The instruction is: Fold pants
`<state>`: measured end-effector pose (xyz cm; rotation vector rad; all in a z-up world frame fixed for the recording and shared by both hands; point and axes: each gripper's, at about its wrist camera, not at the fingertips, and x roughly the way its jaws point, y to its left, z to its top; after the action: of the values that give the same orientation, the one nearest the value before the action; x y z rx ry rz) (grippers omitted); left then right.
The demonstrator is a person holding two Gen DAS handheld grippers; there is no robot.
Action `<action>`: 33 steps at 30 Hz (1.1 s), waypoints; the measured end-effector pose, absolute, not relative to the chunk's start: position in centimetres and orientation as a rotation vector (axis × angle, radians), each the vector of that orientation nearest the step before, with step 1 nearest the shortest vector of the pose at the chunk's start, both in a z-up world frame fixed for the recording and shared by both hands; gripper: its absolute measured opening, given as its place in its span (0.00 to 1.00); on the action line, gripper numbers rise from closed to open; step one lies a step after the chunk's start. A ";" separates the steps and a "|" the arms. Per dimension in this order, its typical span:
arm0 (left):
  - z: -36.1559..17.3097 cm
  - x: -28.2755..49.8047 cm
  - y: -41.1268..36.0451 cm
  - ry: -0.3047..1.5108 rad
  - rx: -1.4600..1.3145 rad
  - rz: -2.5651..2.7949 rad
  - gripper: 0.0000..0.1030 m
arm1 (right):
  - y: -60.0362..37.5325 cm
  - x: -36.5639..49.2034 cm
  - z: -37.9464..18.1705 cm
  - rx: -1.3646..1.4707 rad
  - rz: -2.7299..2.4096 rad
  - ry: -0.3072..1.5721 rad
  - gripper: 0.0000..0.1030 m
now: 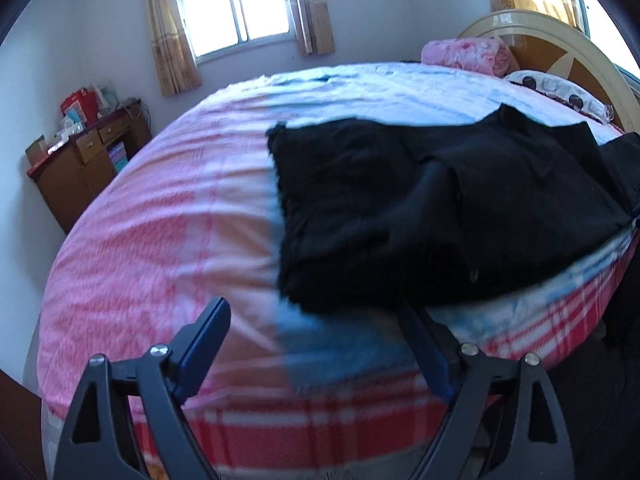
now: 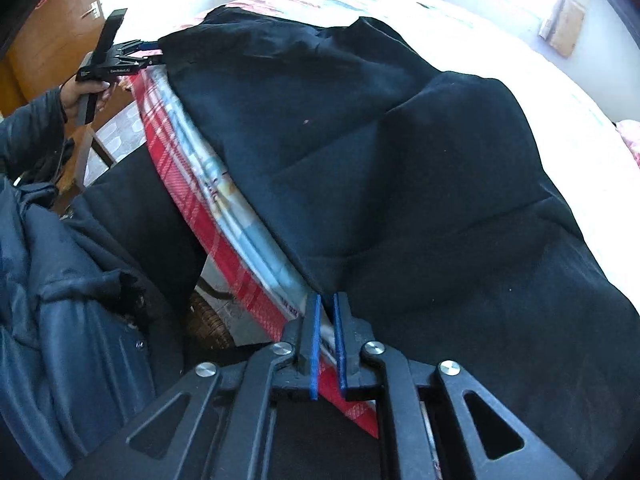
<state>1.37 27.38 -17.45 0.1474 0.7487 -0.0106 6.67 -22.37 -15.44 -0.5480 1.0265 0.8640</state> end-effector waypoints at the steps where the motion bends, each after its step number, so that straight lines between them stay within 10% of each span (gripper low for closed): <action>1: -17.7 1.0 27.7 0.761 0.148 -0.004 0.86 | -22.5 6.5 -15.1 -0.549 0.876 1.028 0.20; 4: -17.7 -0.2 28.7 0.763 0.129 0.037 0.86 | -23.1 6.5 -13.4 -0.491 0.919 1.017 0.40; 15: -9.8 0.7 20.6 0.508 0.121 -0.075 0.98 | -19.7 17.2 -6.6 0.013 0.931 0.927 0.41; 33: -16.8 7.3 18.3 0.719 0.077 -0.070 1.00 | -8.0 30.7 -13.6 0.268 1.009 1.228 0.41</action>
<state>7.34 18.25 -16.76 0.0774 0.7192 -0.0702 30.73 -7.97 -13.62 0.2681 1.2283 1.0095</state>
